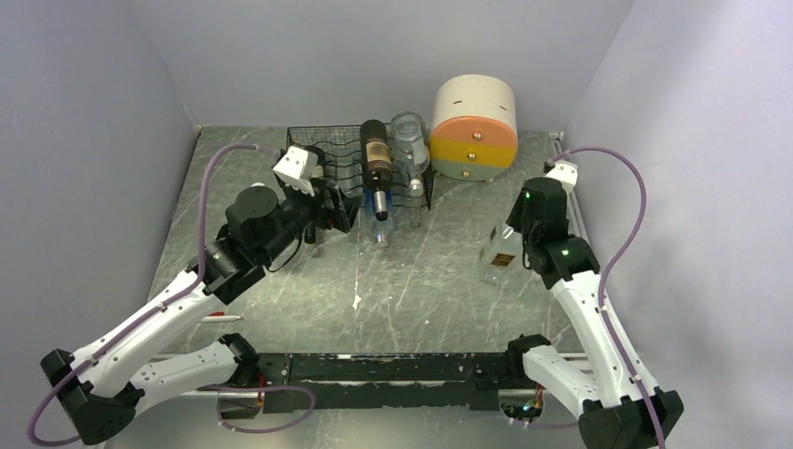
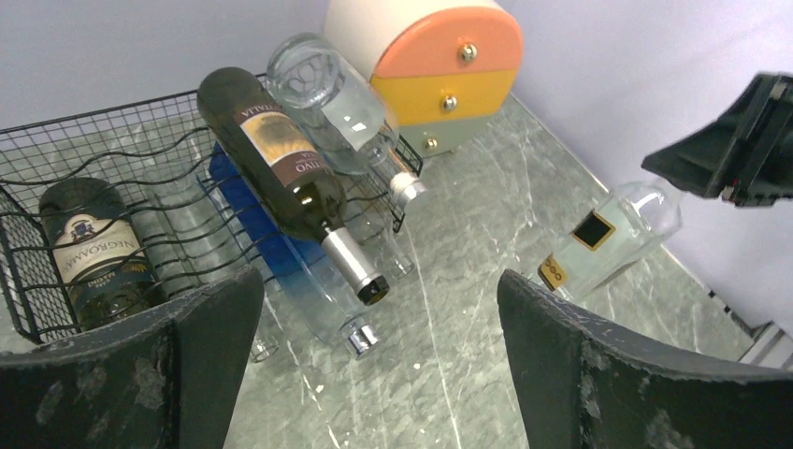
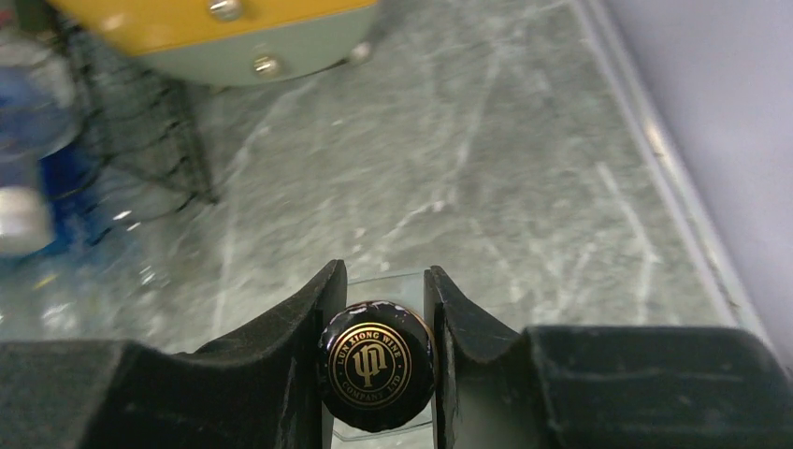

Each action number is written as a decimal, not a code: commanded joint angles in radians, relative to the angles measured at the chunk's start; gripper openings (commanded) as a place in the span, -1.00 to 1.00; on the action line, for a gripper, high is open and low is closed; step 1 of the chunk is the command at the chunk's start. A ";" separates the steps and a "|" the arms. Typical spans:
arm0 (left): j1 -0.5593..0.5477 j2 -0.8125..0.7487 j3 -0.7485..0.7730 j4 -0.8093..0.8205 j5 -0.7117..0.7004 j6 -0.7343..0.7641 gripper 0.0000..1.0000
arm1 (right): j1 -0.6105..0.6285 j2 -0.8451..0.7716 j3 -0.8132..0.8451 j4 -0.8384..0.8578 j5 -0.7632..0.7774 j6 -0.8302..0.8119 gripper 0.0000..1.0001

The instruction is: Put the wine bottle on the wine rack

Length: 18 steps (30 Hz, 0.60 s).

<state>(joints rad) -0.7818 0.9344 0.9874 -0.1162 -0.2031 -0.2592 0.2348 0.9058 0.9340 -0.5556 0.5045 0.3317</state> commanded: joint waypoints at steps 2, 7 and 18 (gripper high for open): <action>-0.002 -0.017 -0.085 0.151 0.144 0.067 0.98 | -0.002 -0.029 0.112 0.053 -0.365 -0.016 -0.86; -0.003 0.022 -0.145 0.268 0.305 0.074 0.98 | -0.002 -0.031 0.141 0.045 -0.545 -0.030 -0.91; -0.015 0.229 -0.257 0.616 0.551 0.029 0.94 | -0.002 -0.048 0.187 0.054 -0.749 0.002 -0.90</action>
<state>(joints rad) -0.7830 1.0969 0.7502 0.2955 0.2169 -0.2070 0.2356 0.9012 1.0439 -0.6060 -0.1295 0.2993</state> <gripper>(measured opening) 0.954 0.356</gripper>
